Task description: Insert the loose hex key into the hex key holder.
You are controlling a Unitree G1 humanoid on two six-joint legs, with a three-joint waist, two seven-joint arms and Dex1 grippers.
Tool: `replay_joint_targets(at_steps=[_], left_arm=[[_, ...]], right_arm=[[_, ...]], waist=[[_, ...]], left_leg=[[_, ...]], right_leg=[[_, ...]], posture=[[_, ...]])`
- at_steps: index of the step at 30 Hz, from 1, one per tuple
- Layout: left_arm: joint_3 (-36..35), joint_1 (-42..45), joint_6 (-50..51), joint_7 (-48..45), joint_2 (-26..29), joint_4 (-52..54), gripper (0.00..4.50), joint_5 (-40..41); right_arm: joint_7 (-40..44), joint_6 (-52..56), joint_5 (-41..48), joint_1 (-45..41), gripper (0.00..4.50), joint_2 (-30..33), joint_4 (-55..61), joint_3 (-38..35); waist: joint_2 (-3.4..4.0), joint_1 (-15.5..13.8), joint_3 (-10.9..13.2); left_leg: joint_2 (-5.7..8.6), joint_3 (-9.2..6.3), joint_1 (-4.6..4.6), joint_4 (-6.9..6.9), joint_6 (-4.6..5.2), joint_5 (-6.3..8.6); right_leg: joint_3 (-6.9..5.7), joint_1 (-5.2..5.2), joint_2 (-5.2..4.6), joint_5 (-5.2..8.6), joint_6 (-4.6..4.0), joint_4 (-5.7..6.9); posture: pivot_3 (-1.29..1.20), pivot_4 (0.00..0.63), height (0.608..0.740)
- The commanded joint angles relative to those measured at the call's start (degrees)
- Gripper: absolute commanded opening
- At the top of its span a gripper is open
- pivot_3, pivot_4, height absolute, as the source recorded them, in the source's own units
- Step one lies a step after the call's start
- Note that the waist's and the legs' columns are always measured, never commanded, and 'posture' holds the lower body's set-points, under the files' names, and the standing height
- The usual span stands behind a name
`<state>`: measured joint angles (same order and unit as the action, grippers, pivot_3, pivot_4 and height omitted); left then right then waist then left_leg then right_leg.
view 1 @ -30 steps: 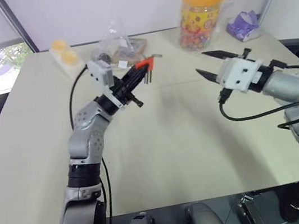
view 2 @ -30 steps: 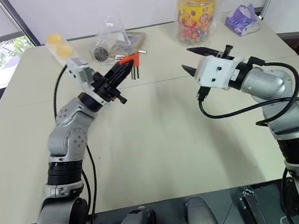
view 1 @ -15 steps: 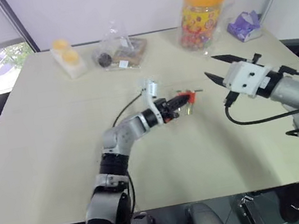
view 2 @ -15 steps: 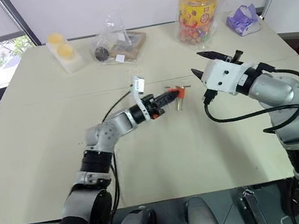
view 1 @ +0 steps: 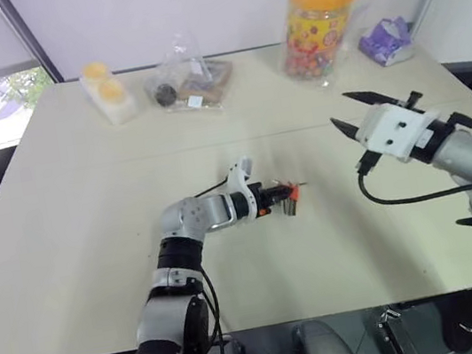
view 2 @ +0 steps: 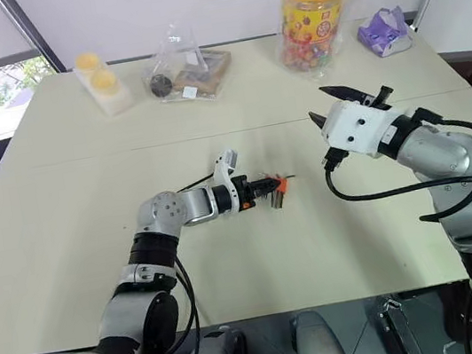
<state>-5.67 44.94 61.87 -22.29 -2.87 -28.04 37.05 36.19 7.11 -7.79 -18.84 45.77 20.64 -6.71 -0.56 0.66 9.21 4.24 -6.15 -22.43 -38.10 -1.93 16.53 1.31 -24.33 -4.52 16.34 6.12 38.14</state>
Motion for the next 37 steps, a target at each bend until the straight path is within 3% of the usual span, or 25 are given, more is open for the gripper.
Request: replay_joint_targets(at_steps=[1, 4, 5, 9, 13, 25, 32, 37], left_arm=[[0.37, -0.57, -1.01, 0.26, 1.14, 2.35, 2.76, -1.69], [4.21, -1.02, -8.54, -3.34, 3.71, 5.22, 4.34, -5.72], [5.14, -1.04, -10.96, -4.35, 4.26, 5.74, 4.42, -6.68], [9.63, 1.68, -31.68, -9.31, 7.44, 4.21, 4.42, -15.68], [10.72, 5.22, -38.51, -15.54, 11.38, 0.84, 4.42, -19.15], [14.08, -1.15, -31.39, -40.43, 31.17, 19.15, 4.42, -16.56], [11.91, -8.71, -31.45, -47.09, 40.52, 29.17, 4.42, -14.25], [8.22, -14.02, -28.21, -46.64, 44.41, 34.37, 4.42, -10.83]], right_arm=[[-0.84, -0.75, -0.11, -1.95, 2.03, -0.24, 0.89, 0.16], [-0.77, -1.45, -0.27, -3.02, 2.03, -0.34, -0.27, 1.04], [-0.75, -1.64, -0.28, -3.30, 2.03, -0.32, -0.61, 1.24], [-0.74, -2.46, -0.46, -4.32, 2.03, -0.36, -1.87, 1.94], [-0.19, -3.25, -0.49, -4.91, 2.03, -0.13, -2.99, 2.46], [18.91, -3.33, 8.55, 6.22, 2.03, 12.71, -1.67, 0.62], [24.18, 0.35, 14.02, 7.53, 2.03, 15.63, -0.05, -1.38], [24.24, 2.34, 14.95, 7.57, 2.03, 15.75, 1.52, -1.49]], waist=[[0.01, 0.04, 0.00], [0.01, 0.13, -0.01], [0.01, 0.14, -0.01], [0.01, -0.10, -0.01], [0.00, -0.73, 0.00], [0.01, -0.55, 0.00], [0.01, 0.14, 0.01], [0.02, 0.02, 0.01]], left_leg=[[0.00, 0.01, 0.01, 0.00, 0.00, 0.00], [-0.01, 0.01, 0.05, -0.01, -0.02, -0.01], [-0.01, 0.02, 0.06, -0.01, -0.03, -0.02], [-0.02, 0.03, 0.05, 0.03, -0.04, -0.02], [0.06, 0.03, -0.01, 0.00, -0.04, -0.02], [0.02, 0.03, -0.01, 0.02, 0.00, 0.00], [-0.06, 0.00, 0.00, 0.03, 0.01, 0.00], [-0.07, -0.01, 0.00, 0.02, 0.04, 0.02]], right_leg=[[0.00, 0.01, 0.00, 0.00, 0.00, 0.00], [0.01, 0.04, 0.01, 0.00, 0.00, 0.00], [0.01, 0.04, 0.01, 0.00, 0.00, 0.00], [0.02, 0.02, 0.01, 0.00, 0.00, 0.00], [0.00, 0.01, -0.03, 0.00, 0.00, -0.04], [0.00, 0.02, 0.04, 0.00, 0.00, -0.03], [0.00, 0.02, 0.00, 0.00, 0.00, -0.03], [0.05, 0.03, -0.03, 0.00, -0.01, -0.04]], posture=[[0.00, 0.150, 0.740], [0.00, 0.150, 0.740], [0.00, 0.150, 0.740], [0.00, 0.150, 0.740], [0.00, 0.150, 0.740], [0.00, 0.150, 0.740], [0.00, 0.150, 0.740], [0.00, 0.150, 0.740]])
